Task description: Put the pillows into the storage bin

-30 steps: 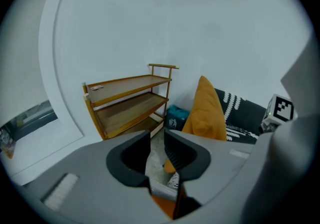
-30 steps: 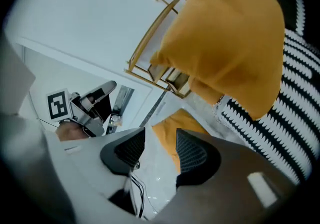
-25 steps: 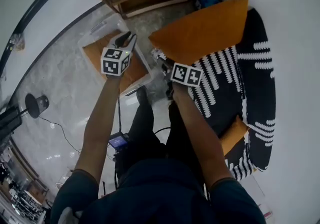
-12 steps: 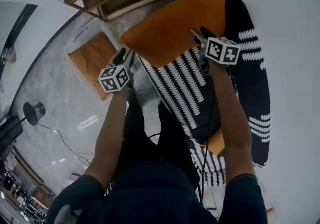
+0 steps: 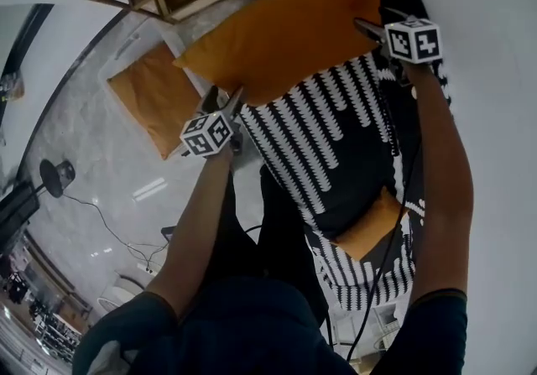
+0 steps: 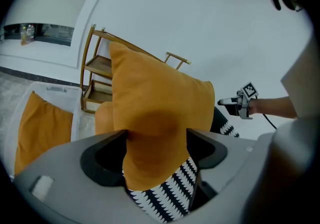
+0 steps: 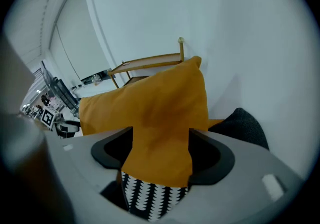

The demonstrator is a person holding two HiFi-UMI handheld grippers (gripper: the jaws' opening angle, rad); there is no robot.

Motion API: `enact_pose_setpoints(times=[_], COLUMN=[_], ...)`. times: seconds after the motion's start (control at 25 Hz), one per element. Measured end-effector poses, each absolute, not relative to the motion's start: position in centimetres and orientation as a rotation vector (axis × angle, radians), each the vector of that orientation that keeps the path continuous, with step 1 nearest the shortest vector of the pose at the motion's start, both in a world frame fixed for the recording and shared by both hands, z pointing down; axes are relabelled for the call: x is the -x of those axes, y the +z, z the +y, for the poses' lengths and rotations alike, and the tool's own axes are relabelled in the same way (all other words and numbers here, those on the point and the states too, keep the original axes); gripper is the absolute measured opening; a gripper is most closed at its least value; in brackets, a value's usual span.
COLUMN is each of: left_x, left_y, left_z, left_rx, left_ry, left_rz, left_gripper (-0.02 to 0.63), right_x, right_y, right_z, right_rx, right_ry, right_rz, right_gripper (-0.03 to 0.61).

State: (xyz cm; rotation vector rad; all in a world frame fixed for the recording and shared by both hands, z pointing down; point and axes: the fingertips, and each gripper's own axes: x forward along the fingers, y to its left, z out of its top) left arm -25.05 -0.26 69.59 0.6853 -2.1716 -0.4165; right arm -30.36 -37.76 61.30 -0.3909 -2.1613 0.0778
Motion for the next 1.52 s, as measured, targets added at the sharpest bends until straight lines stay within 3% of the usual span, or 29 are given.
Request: enact_pose_setpoints(times=[0.36, 0.64, 0.76, 0.96, 1.2, 1.52], left_x=[26.3, 29.9, 28.8, 26.6, 25.7, 29.7], left_y=[71.0, 71.3, 71.4, 70.4, 68.5, 63.0], left_z=[0.0, -2.6, -2.8, -1.9, -0.7, 3.6], left_rx=[-0.61, -0.562, -0.577, -0.618, -0.657, -0.731], left_ry=[-0.374, -0.425, -0.438, -0.446, -0.412, -0.362], left_rz=[-2.249, -2.273, -2.243, -2.17, -2.173, -2.266], left_gripper=[0.369, 0.331, 0.292, 0.199, 0.09, 0.063], right_x=[32.8, 36.3, 34.6, 31.6, 28.9, 26.6], right_y=[65.4, 65.8, 65.2, 63.9, 61.9, 59.0], right_z=[-38.9, -40.7, -40.0, -38.9, -37.5, -33.9], right_rx=[0.433, 0.398, 0.38, 0.326, 0.332, 0.333], right_ry=[0.045, -0.012, -0.046, -0.069, -0.085, 0.059], right_rz=[-2.124, -2.137, -2.13, -2.08, -2.072, -2.105], right_gripper=[0.353, 0.34, 0.257, 0.055, 0.028, 0.028])
